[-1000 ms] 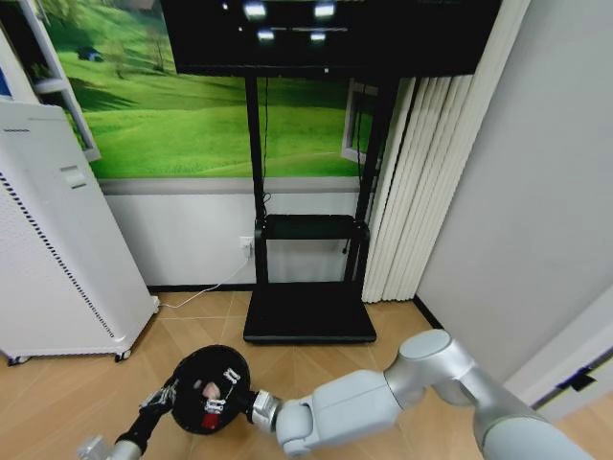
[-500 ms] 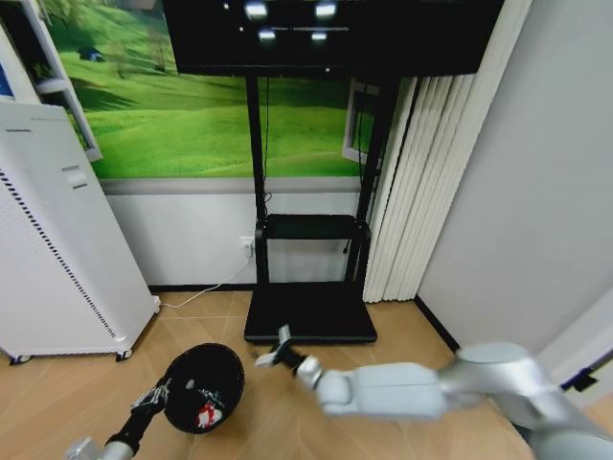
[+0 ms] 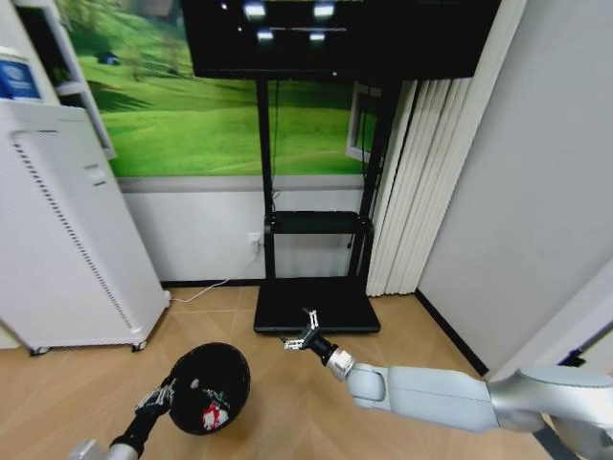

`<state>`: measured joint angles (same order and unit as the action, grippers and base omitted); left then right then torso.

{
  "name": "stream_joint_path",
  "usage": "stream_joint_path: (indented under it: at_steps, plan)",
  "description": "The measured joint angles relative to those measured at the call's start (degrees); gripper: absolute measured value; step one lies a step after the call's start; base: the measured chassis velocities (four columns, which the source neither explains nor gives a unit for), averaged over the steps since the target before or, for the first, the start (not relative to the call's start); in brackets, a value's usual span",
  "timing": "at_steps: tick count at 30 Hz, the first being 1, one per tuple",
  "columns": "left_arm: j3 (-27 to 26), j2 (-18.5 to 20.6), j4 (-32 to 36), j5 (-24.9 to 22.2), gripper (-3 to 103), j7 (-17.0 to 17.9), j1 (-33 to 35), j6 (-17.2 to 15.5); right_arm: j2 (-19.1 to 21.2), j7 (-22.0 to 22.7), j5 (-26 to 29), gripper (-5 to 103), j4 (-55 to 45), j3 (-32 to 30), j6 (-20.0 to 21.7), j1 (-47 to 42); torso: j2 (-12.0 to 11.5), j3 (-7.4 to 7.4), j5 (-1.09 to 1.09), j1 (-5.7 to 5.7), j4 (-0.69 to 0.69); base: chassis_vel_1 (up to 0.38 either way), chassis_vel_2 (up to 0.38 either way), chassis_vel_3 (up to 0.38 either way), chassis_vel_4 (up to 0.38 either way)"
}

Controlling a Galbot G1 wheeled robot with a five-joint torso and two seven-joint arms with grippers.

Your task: Pick up the trash bin and place the garbage on the floor into it.

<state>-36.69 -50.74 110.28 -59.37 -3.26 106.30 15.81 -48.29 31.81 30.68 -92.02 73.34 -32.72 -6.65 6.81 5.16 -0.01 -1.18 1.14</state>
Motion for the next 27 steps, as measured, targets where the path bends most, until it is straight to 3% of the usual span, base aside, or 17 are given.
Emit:
stream_joint_path:
  at_steps: [10, 16, 21, 27]
  plan:
    - [-0.4, -1.3, 0.5, 0.7, 8, 0.1, 1.2, 0.1, -0.2, 0.8, 0.3, 100, 0.9, 1.0, 0.1, -0.2, 0.0, 0.00, -0.03, 0.00, 0.01, 0.561, -0.001, -0.542, -0.009]
    - [-0.3, -2.1, -0.1, 1.0, 8, 0.0, 1.2, 0.2, -1.5, 3.6, 0.2, 100, 1.3, 2.1, 2.5, -0.7, 0.0, -0.01, 0.00, 0.02, 0.00, 0.593, 0.095, -0.575, -0.081]
    - [0.1, -2.7, -0.2, 1.3, 8, 0.0, 1.2, 0.2, -2.7, 8.6, 2.0, 100, 2.3, 2.7, 8.1, -0.5, 0.0, 0.00, 0.01, 0.02, 0.01, 0.412, 0.285, -0.393, -0.277]
    - [0.2, -3.1, -1.2, 1.5, 8, -0.6, 1.3, 0.5, -3.9, 11.3, 3.5, 100, 4.5, 0.1, 8.7, -1.9, 0.0, 0.02, -0.02, -0.02, 0.01, 0.297, 0.360, -0.302, -0.387]
